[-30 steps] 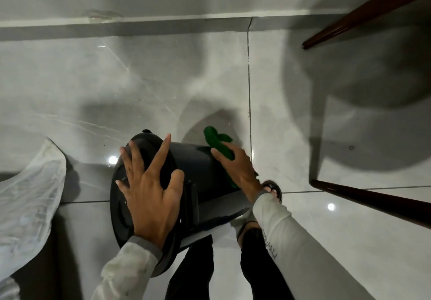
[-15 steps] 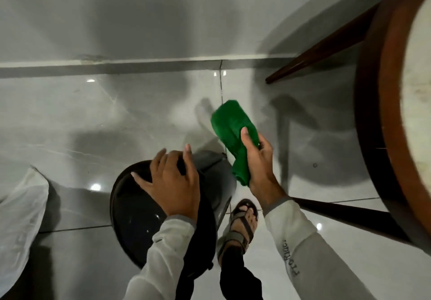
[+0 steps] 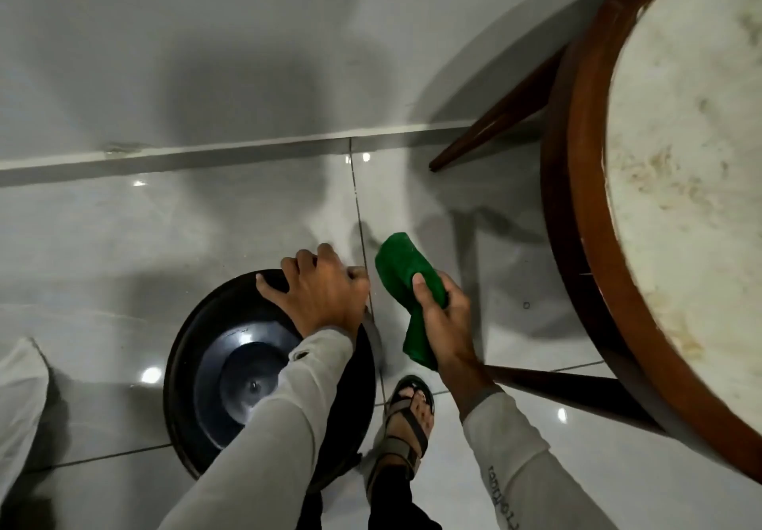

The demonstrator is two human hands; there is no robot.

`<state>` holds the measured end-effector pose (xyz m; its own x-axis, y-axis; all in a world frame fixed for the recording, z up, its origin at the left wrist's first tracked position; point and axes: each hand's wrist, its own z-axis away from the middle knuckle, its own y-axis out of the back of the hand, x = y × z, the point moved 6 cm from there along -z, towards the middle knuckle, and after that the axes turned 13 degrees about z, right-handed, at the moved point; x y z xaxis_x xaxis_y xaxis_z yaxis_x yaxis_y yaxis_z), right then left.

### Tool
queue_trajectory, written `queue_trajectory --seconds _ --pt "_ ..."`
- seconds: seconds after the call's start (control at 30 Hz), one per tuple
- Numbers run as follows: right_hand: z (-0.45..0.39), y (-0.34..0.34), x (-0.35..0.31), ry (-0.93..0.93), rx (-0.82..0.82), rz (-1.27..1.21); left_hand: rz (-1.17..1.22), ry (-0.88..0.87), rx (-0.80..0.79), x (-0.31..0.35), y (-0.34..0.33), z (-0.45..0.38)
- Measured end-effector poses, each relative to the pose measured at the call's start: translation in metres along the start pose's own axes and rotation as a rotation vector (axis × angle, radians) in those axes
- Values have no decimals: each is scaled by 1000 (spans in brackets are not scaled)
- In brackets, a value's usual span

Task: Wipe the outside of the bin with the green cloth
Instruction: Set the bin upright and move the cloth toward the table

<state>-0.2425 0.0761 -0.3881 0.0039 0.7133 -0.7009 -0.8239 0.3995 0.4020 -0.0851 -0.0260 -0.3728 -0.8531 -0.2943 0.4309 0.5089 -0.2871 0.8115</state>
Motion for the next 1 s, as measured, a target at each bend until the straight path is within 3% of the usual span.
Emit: queue_trajectory --seconds 0.27,0.43,0.57,0.8,0.9,1.0 --pt "-20 4 -42 143 35 68 -58 29 103 -12 2 -44" --pt "8 3 -85 306 60 256 -40 -242 200 -5 34 -44" --pt "48 18 -135 441 136 406 -139 -487 311 22 103 -16" --pt "106 96 -256 762 457 680 -220 -782 407 148 213 40" --pt "112 155 -292 727 595 767 -186 -880 416 215 235 69" --pt "94 205 -295 560 658 861 -169 -932 418 265 232 88"
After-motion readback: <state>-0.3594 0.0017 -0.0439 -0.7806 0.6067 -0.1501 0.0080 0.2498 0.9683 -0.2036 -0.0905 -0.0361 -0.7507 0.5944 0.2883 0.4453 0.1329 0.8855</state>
